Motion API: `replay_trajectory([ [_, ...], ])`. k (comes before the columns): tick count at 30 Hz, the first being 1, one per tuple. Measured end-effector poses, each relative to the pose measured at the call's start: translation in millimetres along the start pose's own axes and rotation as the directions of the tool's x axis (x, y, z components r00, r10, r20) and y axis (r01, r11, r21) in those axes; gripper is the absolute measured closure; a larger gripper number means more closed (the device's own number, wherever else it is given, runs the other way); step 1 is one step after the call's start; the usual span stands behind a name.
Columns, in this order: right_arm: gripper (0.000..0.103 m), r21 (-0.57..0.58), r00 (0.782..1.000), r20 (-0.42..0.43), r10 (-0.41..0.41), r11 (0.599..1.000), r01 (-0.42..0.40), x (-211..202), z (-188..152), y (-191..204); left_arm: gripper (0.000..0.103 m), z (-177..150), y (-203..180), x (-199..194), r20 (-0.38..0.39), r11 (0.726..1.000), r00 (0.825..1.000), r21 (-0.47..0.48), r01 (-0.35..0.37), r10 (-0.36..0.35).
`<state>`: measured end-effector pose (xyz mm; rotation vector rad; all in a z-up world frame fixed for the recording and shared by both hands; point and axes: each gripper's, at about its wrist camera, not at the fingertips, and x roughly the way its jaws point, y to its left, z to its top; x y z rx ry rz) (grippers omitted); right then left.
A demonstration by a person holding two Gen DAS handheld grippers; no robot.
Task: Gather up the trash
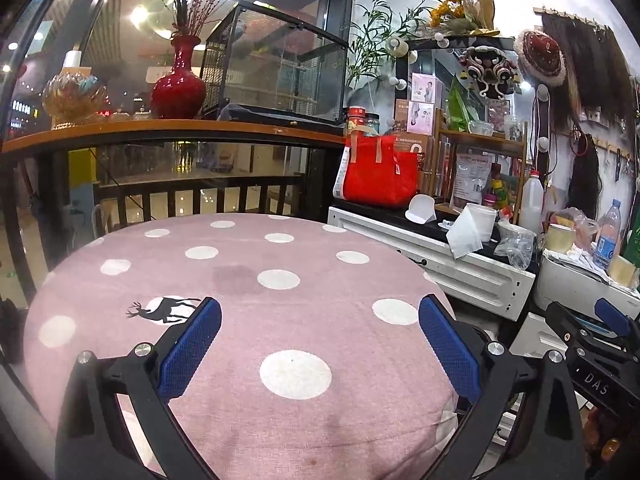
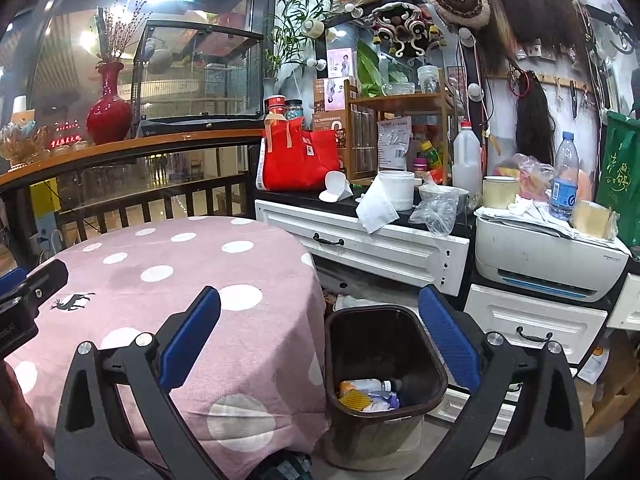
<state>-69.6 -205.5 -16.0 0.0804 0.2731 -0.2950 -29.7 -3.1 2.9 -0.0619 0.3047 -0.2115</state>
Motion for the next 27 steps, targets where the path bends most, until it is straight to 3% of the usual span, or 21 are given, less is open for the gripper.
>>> replay_trajectory([
  [27,0.006,0.020,1.000,-0.006,-0.007,1.000,0.007,1.1,-1.3,-3.6,0.006,-0.1,1.4,-1.2,0.003,1.000,1.000,0.012,-0.004,0.004],
])
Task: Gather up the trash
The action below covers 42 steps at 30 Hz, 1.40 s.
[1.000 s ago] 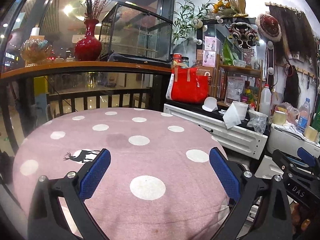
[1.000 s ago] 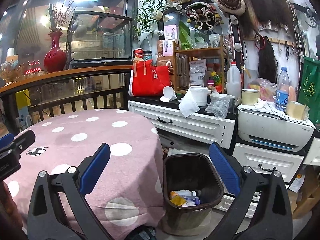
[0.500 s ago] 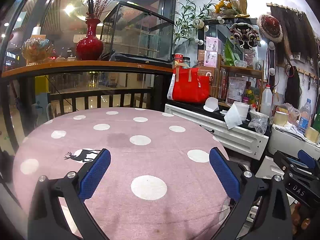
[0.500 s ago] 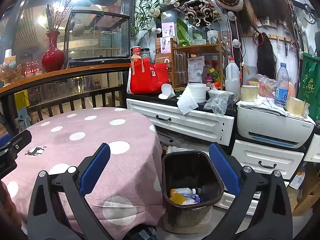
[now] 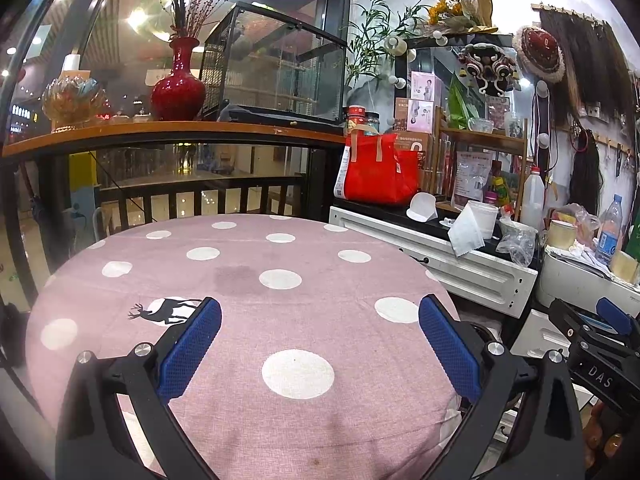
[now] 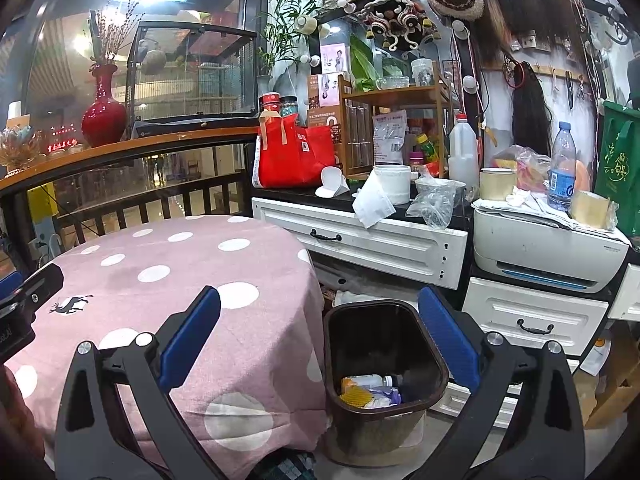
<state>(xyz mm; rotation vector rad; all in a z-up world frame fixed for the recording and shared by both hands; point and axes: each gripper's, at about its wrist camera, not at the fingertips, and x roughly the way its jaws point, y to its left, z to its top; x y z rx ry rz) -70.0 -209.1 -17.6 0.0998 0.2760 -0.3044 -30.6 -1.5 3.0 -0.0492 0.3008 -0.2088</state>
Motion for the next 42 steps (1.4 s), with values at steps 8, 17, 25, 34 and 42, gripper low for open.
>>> replay_trajectory([
  [8,0.005,0.008,1.000,0.001,0.002,1.000,-0.002,0.3,-0.2,-1.3,0.006,0.3,0.5,0.1,-0.001,1.000,1.000,0.000,0.001,-0.001],
  [17,0.006,0.012,1.000,-0.001,-0.002,1.000,0.002,0.0,-0.6,-1.3,0.006,0.1,1.1,0.3,0.001,1.000,1.000,0.000,0.002,-0.002],
  [25,0.006,0.013,1.000,-0.004,-0.001,1.000,0.001,0.1,-0.6,-1.6,0.006,0.3,1.8,0.7,0.000,1.000,1.000,0.001,0.003,-0.003],
  [34,0.006,0.014,1.000,-0.005,-0.001,1.000,0.001,0.1,-0.6,-1.6,0.006,0.5,1.7,0.6,0.000,1.000,1.000,0.001,0.003,-0.003],
  [42,0.006,0.014,1.000,-0.005,0.000,1.000,0.000,0.3,-0.4,-2.2,0.006,0.3,1.0,0.1,0.004,1.000,1.000,0.003,0.001,-0.001],
])
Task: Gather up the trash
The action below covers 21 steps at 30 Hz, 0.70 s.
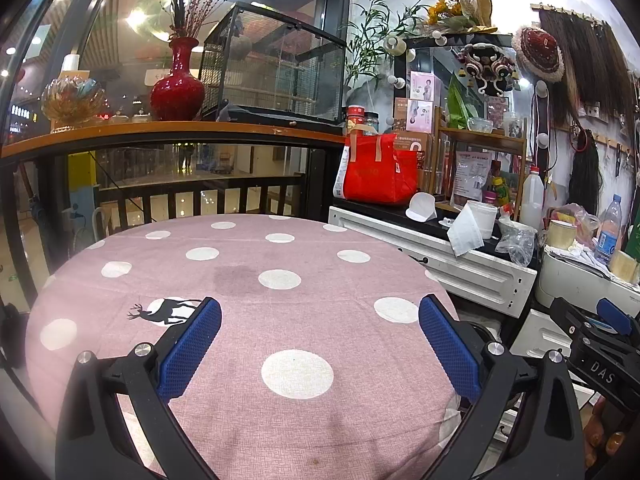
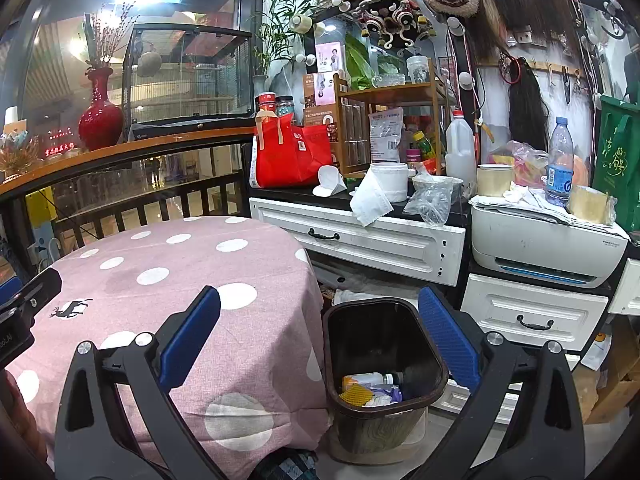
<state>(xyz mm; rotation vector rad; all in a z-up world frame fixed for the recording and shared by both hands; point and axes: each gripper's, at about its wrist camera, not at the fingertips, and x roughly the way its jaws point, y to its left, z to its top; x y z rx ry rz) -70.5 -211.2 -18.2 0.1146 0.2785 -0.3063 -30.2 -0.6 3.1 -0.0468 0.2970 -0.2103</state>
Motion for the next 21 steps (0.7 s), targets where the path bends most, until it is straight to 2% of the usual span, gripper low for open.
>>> replay_trajectory([
  [21,0.006,0.002,1.000,-0.004,-0.004,1.000,0.004,-1.2,-1.3,1.9,0.006,-1.9,3.6,0.2,-0.011,1.000,1.000,-0.006,-0.004,0.004],
])
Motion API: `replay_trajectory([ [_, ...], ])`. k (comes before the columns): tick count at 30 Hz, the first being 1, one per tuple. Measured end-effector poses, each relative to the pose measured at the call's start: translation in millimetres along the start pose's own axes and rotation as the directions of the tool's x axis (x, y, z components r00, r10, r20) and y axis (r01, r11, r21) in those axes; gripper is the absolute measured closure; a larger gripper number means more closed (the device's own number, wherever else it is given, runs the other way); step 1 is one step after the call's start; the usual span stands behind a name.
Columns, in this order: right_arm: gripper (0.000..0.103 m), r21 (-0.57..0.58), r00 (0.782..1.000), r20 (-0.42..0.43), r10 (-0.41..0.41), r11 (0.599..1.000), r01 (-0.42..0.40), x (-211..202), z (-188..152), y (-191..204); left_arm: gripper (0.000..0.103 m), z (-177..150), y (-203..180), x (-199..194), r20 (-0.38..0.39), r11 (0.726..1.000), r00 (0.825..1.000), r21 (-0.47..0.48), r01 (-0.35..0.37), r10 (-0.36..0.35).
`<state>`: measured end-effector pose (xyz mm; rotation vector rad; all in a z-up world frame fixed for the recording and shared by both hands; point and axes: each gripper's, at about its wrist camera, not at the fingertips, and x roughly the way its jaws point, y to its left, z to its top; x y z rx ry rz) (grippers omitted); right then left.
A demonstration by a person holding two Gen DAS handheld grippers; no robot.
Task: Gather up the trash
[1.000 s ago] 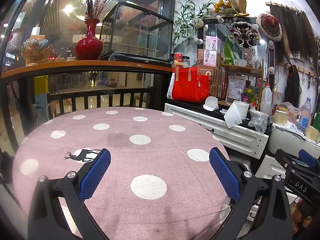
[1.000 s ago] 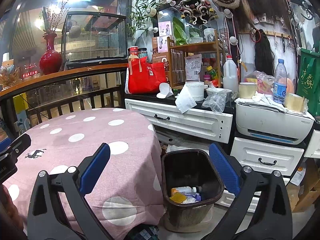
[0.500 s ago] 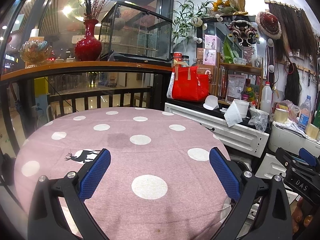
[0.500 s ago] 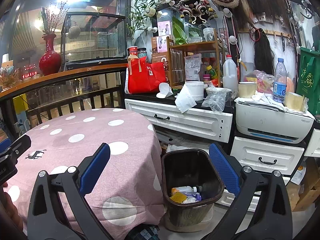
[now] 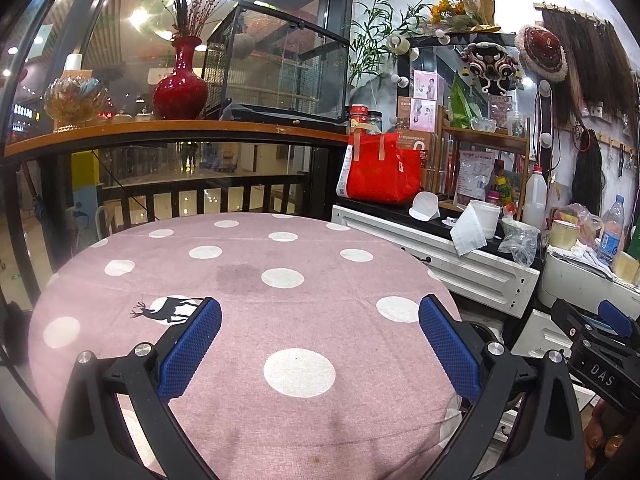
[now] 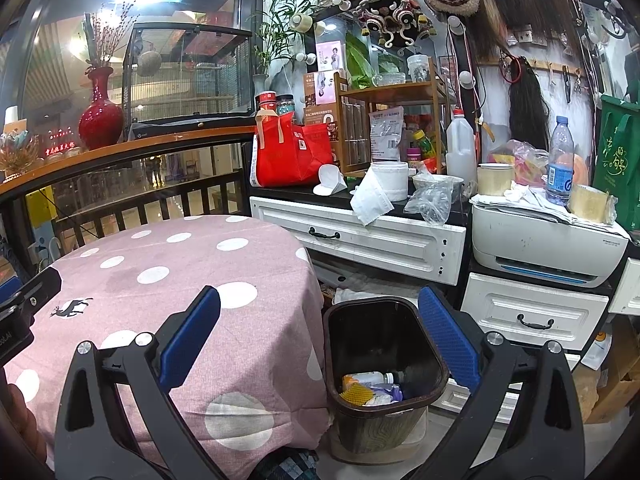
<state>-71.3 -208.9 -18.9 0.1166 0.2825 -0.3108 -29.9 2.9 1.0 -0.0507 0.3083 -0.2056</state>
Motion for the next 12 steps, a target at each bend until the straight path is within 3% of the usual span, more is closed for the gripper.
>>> replay_trajectory([
  [12,0.006,0.000,1.000,-0.008,-0.005,1.000,0.005,1.1,-0.5,2.2,0.006,1.7,1.0,1.7,-0.006,1.000,1.000,0.007,0.000,0.000],
])
